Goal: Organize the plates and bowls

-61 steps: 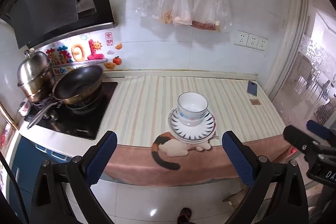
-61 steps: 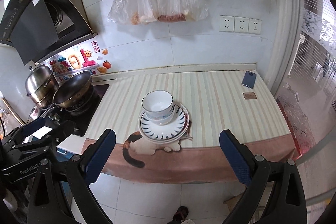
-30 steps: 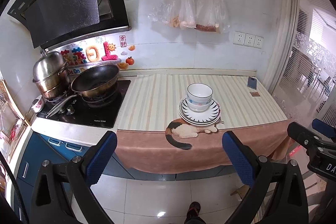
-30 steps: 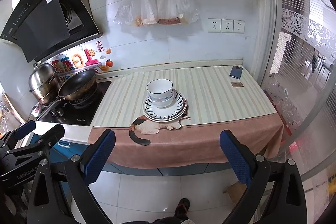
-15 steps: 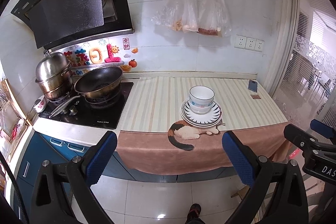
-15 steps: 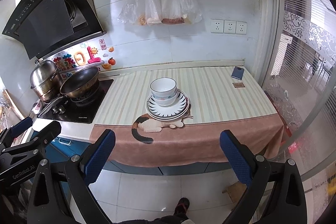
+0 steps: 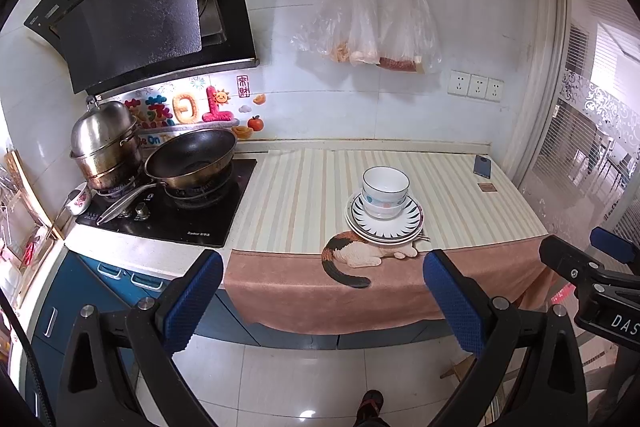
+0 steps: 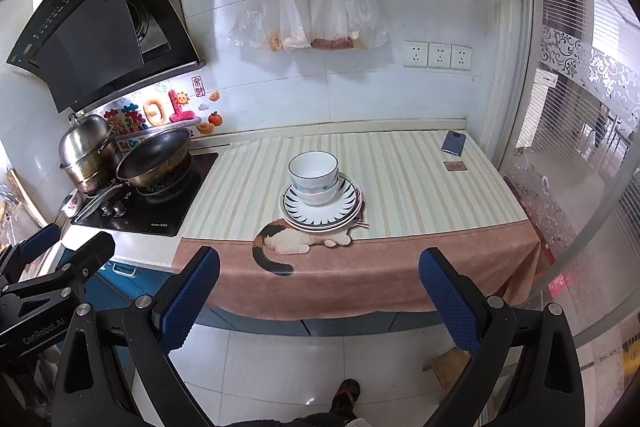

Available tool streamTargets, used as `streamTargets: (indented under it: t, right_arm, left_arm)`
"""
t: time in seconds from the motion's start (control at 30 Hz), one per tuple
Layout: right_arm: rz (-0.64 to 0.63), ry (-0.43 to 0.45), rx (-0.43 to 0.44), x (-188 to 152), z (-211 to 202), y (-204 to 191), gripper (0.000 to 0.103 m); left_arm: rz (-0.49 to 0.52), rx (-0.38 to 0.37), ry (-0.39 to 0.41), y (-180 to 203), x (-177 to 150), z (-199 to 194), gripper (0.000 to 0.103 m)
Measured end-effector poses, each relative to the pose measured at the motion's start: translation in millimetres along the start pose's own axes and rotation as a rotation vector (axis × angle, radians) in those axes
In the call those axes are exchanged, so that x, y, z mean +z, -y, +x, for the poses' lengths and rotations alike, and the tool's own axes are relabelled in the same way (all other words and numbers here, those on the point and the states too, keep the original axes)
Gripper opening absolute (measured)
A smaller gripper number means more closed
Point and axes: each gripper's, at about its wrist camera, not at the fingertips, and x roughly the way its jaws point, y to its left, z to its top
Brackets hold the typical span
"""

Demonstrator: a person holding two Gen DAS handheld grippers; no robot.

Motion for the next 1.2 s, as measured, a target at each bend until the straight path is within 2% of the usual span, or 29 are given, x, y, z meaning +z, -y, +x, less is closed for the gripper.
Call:
streamTargets:
  t: [1.2]
  right_arm:
    - [-0.017,-0.013,0.013,-1.7,2.1,6.0,0.102]
  left_arm:
    - [-0.012,0.004,-0.003,-7.9,-6.2,-1.6,0.103]
